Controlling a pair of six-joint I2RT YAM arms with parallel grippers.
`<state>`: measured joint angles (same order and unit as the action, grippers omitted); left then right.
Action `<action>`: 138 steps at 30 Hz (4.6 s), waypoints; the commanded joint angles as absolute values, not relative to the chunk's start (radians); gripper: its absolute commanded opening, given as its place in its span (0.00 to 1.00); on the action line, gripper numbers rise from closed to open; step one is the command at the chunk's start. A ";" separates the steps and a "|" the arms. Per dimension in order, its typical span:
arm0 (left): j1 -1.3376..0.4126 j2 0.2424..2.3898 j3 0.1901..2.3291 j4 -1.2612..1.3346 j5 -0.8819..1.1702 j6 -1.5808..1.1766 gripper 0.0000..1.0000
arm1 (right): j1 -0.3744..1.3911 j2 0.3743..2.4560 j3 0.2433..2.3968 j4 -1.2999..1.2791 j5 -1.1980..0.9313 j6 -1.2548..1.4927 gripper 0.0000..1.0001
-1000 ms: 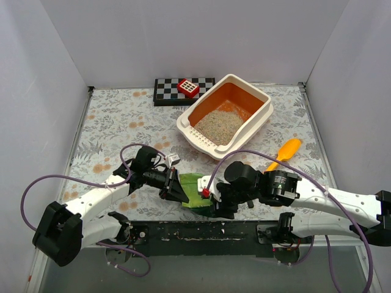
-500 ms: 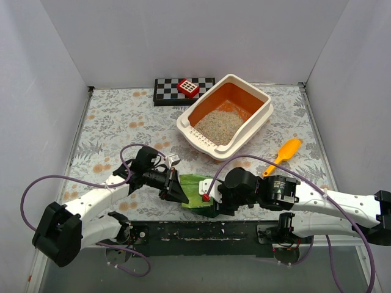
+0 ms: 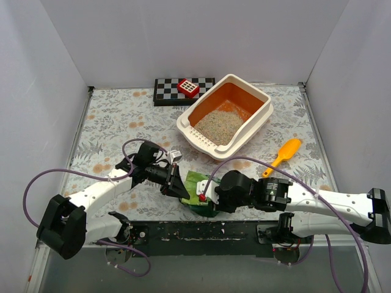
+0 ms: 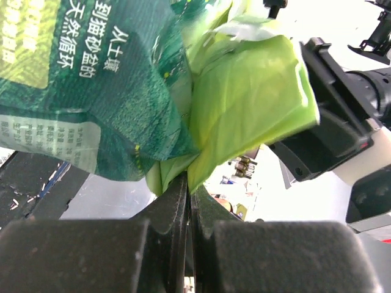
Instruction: Fill the litter box with clean litter
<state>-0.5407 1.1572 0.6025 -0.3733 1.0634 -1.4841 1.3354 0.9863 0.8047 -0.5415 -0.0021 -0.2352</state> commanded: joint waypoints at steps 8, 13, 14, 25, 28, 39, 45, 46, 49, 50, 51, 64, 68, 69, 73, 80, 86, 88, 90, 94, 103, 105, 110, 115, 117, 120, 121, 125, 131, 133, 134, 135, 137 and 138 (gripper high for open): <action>-0.379 1.074 0.920 -0.636 0.942 -1.083 0.19 | 1.238 1.086 0.854 -0.638 -0.070 -0.133 0.01; -0.385 1.006 1.014 -0.614 0.925 -0.962 0.38 | 1.053 1.057 0.899 -0.638 -0.242 -0.158 0.01; -0.390 0.977 1.009 -0.573 0.942 -0.948 0.44 | 1.014 1.060 0.908 -0.638 -0.271 -0.163 0.01; -0.506 0.965 0.967 -0.346 0.859 -0.710 0.74 | 0.868 1.131 1.011 -0.687 -0.566 -0.229 0.01; -0.537 0.968 0.895 -0.237 0.868 -0.696 0.78 | 0.865 1.118 0.994 -0.666 -0.580 -0.198 0.01; -0.702 1.086 0.811 -0.109 0.772 -0.603 0.84 | 0.842 1.060 0.925 -0.630 -0.560 -0.160 0.01; -0.775 1.149 0.807 -0.127 0.689 -0.565 0.85 | 0.822 1.054 0.901 -0.615 -0.560 -0.155 0.01; -0.793 1.161 0.802 -0.133 0.674 -0.554 0.85 | 0.819 1.051 0.894 -0.608 -0.558 -0.147 0.01; -0.837 1.190 0.781 -0.126 0.649 -0.549 0.88 | 0.811 1.052 0.888 -0.603 -0.557 -0.149 0.01; -0.851 1.196 0.773 -0.124 0.637 -0.548 0.88 | 0.807 1.054 0.888 -0.604 -0.560 -0.152 0.01; -0.868 1.203 0.764 -0.121 0.631 -0.546 0.89 | 0.805 1.054 0.888 -0.606 -0.560 -0.155 0.01; -0.881 1.128 0.683 -0.057 0.338 -0.508 0.00 | 0.772 1.089 0.907 -0.591 -0.600 -0.176 0.01; -0.877 1.005 0.707 -0.104 0.236 -0.486 0.00 | 0.773 1.152 0.960 -0.561 -0.604 -0.164 0.01; -0.877 0.979 0.722 -0.129 0.220 -0.483 0.00 | 0.773 1.173 0.980 -0.554 -0.603 -0.164 0.01; -0.874 0.905 0.738 -0.215 0.167 -0.460 0.00 | 0.788 1.265 1.077 -0.511 -0.591 -0.153 0.01; -0.873 0.749 0.533 -0.089 0.209 -0.505 0.00 | 0.874 1.410 1.167 -0.526 -0.523 -0.238 0.01; -0.873 0.680 0.443 -0.048 0.247 -0.538 0.00 | 0.874 1.370 1.172 -0.532 -0.489 -0.345 0.18; -0.873 0.675 0.439 -0.041 0.253 -0.545 0.00 | 0.874 1.329 1.180 -0.552 -0.453 -0.402 0.36; -0.873 0.667 0.436 -0.038 0.261 -0.546 0.00 | 0.873 1.281 1.174 -0.560 -0.417 -0.468 0.46; -0.873 0.641 0.416 -0.034 0.276 -0.551 0.00 | 0.873 1.172 1.141 -0.548 -0.370 -0.541 0.63; -0.873 0.577 0.377 -0.020 0.272 -0.566 0.00 | 0.873 1.081 1.083 -0.592 -0.393 -0.755 0.76; -0.873 0.572 0.377 -0.018 0.268 -0.569 0.00 | 0.873 1.074 1.069 -0.574 -0.425 -0.767 0.76; -0.873 0.565 0.374 -0.018 0.268 -0.575 0.00 | 0.873 1.088 1.055 -0.551 -0.469 -0.787 0.74; -0.873 0.566 0.370 -0.014 0.264 -0.574 0.00 | 0.873 1.132 1.049 -0.537 -0.517 -0.784 0.73; -0.873 0.568 0.371 -0.015 0.261 -0.574 0.00 | 0.873 1.146 1.046 -0.529 -0.531 -0.779 0.72; -0.873 0.568 0.368 -0.014 0.259 -0.577 0.00 | 0.873 1.163 1.034 -0.518 -0.560 -0.776 0.71; -0.873 0.568 0.368 -0.014 0.255 -0.577 0.00 | 0.873 1.169 1.029 -0.514 -0.569 -0.776 0.71; -0.873 0.561 0.367 -0.014 0.249 -0.577 0.00 | 0.873 1.190 0.985 -0.499 -0.569 -0.772 0.70; -0.873 0.552 0.364 -0.014 0.239 -0.577 0.00 | 0.870 1.241 0.920 -0.517 -0.554 -0.776 0.62; -0.873 0.546 0.362 -0.012 0.236 -0.575 0.00 | 0.862 1.256 0.911 -0.528 -0.577 -0.779 0.36; -0.873 0.545 0.361 -0.014 0.235 -0.575 0.00 | 0.853 1.267 0.916 -0.538 -0.580 -0.778 0.07; -0.873 0.542 0.360 -0.012 0.233 -0.574 0.00 | 0.844 1.278 0.923 -0.555 -0.584 -0.776 0.01; -0.874 0.541 0.360 -0.018 0.233 -0.563 0.00 | 0.836 1.278 0.937 -0.586 -0.581 -0.770 0.01; -0.873 0.543 0.364 -0.023 0.232 -0.557 0.02 | 0.838 1.264 0.946 -0.603 -0.560 -0.758 0.01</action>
